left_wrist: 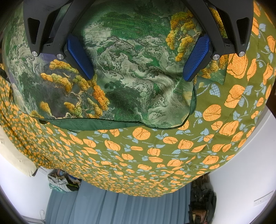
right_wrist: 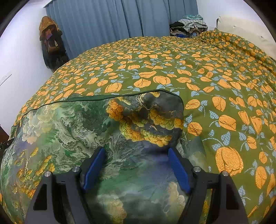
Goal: Fold large clothes
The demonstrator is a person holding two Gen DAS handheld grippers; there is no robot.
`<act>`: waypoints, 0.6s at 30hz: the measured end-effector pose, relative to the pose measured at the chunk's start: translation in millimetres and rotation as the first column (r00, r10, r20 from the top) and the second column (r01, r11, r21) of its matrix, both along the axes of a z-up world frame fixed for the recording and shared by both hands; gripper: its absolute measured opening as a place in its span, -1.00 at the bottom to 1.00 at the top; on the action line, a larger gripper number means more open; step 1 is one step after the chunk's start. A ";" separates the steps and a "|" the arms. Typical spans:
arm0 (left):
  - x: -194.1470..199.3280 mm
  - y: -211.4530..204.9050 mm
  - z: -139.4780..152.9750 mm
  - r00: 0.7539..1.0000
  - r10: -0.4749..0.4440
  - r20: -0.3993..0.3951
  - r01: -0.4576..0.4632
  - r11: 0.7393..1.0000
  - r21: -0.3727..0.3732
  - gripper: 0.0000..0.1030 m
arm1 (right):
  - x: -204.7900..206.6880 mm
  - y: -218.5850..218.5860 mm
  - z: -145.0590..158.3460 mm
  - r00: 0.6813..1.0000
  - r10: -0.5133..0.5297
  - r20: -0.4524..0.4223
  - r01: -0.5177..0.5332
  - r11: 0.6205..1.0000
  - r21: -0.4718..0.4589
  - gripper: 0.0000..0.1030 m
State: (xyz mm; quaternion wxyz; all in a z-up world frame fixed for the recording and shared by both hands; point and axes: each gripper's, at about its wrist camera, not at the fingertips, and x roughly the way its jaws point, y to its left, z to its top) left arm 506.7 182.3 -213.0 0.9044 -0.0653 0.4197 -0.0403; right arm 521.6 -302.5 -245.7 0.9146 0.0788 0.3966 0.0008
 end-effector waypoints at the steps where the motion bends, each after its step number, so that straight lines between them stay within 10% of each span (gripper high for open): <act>1: -0.1 -0.1 0.3 1.000 0.000 0.000 0.000 1.000 0.000 0.99 | -0.2 0.3 0.0 1.000 0.000 -0.001 0.000 1.000 -0.003 0.49; 18: -0.1 -0.3 1.0 1.000 0.000 0.000 0.000 1.000 0.001 0.99 | -1.2 0.9 0.1 1.000 -0.001 0.005 0.001 1.000 -0.001 0.49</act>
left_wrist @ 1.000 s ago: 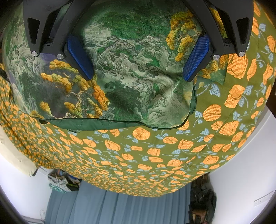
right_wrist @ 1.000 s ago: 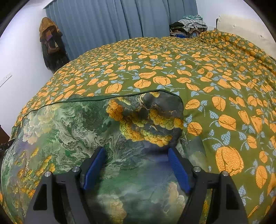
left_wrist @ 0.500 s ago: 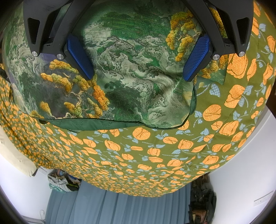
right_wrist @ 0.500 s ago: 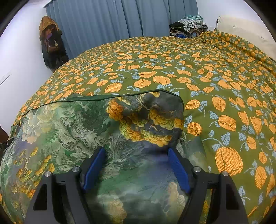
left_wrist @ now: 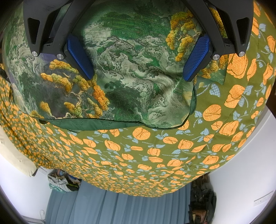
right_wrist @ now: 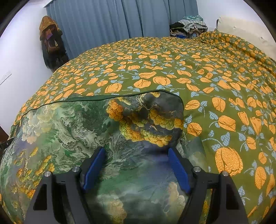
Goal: Fold large clothes
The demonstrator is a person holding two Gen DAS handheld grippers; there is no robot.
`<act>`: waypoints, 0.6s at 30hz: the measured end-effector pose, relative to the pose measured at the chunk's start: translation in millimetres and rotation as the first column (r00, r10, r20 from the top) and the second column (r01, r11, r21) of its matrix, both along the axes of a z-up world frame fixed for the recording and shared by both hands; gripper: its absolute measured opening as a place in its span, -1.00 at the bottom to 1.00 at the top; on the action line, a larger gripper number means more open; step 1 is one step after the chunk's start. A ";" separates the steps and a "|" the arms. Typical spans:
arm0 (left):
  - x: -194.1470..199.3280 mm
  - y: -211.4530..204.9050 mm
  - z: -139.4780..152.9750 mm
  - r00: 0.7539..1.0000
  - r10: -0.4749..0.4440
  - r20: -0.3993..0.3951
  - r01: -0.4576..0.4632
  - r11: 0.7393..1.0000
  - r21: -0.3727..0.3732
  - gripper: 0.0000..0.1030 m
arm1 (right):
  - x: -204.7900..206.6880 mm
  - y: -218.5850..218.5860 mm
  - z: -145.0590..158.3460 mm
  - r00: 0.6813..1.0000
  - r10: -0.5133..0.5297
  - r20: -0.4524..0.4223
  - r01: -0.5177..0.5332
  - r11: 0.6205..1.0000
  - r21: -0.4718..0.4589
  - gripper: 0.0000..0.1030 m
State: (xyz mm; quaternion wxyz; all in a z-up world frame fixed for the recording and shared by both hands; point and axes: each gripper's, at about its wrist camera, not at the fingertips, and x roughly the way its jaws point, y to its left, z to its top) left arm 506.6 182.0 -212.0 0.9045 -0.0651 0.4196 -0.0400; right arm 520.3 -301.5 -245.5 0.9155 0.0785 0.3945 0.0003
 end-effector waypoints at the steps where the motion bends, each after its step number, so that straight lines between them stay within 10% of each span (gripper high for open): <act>1: -0.2 0.5 -0.5 1.000 0.000 0.000 0.000 1.000 -0.001 0.99 | 0.1 0.4 0.2 1.000 0.001 -0.002 -0.001 1.000 -0.003 0.49; 18: -0.1 0.6 -1.0 1.000 0.000 0.000 0.000 1.000 0.000 0.99 | 0.4 1.0 -0.3 1.000 -0.001 -0.001 0.001 1.000 -0.011 0.49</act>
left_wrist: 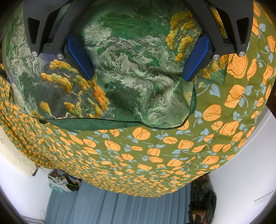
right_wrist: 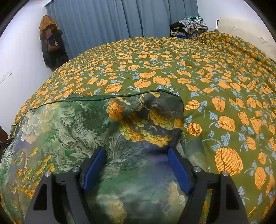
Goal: Fold large clothes
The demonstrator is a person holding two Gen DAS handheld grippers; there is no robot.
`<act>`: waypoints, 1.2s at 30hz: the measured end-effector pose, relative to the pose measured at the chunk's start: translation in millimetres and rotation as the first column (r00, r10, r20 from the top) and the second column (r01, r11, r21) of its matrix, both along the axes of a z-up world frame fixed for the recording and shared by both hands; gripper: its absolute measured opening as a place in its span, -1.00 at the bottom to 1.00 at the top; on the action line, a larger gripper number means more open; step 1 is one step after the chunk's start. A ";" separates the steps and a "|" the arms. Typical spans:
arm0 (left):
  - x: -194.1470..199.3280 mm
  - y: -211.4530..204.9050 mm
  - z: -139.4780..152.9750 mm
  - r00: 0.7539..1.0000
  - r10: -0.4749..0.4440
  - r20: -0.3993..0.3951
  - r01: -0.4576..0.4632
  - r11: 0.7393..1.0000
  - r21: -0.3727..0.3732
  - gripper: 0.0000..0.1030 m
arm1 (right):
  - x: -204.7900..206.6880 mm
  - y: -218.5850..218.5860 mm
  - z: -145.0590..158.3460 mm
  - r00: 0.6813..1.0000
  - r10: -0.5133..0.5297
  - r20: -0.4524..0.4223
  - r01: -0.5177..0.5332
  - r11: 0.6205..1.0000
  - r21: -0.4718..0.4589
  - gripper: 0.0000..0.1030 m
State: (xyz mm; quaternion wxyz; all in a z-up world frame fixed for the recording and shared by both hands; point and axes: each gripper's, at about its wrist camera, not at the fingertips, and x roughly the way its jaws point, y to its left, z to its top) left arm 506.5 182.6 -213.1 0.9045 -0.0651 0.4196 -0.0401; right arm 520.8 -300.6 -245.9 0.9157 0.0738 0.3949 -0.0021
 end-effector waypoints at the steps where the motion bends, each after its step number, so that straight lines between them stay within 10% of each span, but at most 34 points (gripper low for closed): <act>1: 0.0 0.0 0.2 1.000 0.000 0.000 0.000 1.000 -0.001 0.99 | 0.1 -0.2 0.0 1.000 0.000 0.000 0.000 1.000 0.000 0.49; 36: 0.1 -0.4 1.2 1.000 0.001 0.000 -0.001 1.000 -0.001 0.99 | 0.4 0.7 -0.2 1.000 0.002 -0.003 -0.002 1.000 -0.011 0.49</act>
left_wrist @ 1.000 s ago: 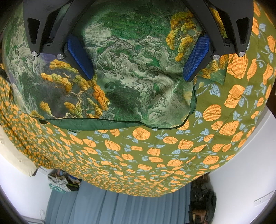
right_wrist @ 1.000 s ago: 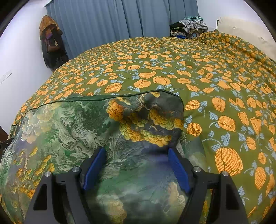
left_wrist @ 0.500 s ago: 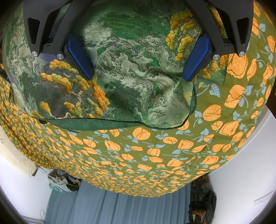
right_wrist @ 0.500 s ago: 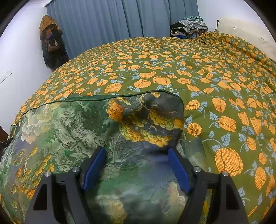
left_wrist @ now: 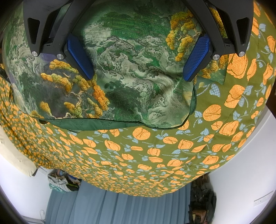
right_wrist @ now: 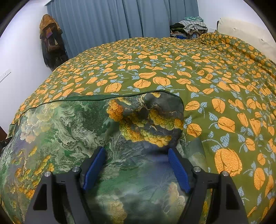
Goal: Fold large clothes
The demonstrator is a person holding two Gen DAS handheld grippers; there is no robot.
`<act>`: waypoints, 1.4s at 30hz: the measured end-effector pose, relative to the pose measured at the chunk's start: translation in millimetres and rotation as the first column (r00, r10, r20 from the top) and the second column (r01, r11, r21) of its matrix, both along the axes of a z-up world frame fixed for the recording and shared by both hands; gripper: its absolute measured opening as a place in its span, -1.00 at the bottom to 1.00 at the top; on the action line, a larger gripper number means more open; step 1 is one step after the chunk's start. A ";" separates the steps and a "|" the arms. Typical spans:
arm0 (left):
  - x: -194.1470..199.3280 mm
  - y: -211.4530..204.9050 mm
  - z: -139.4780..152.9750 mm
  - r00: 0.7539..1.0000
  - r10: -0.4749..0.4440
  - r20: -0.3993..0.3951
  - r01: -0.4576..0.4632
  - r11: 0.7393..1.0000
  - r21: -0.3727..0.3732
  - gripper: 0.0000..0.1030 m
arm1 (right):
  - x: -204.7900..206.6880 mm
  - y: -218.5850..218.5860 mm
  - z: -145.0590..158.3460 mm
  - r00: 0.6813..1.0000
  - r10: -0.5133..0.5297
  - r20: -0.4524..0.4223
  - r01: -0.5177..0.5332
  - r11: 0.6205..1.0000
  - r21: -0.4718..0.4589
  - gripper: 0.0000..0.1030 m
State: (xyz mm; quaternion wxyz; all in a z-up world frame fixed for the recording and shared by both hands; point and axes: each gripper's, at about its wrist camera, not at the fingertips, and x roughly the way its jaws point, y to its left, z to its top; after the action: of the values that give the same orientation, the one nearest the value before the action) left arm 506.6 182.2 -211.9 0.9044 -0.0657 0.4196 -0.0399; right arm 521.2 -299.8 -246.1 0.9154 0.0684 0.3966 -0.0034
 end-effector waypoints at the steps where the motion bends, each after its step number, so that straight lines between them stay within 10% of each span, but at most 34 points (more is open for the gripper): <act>1: -0.2 0.1 -0.4 1.000 0.000 0.000 0.000 1.000 0.000 0.99 | 0.0 -0.7 -0.4 1.000 0.001 -0.002 -0.001 1.000 -0.001 0.49; 42: -0.1 0.5 0.0 1.000 0.001 0.001 -0.001 1.000 0.000 0.99 | 1.7 0.5 0.9 1.000 -0.002 -0.002 0.002 1.000 -0.011 0.49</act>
State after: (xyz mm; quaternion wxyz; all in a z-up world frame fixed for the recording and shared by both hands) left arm 506.6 182.7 -211.9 0.9047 -0.0657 0.4190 -0.0394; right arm 522.9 -299.4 -245.2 0.9155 0.0636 0.3973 -0.0064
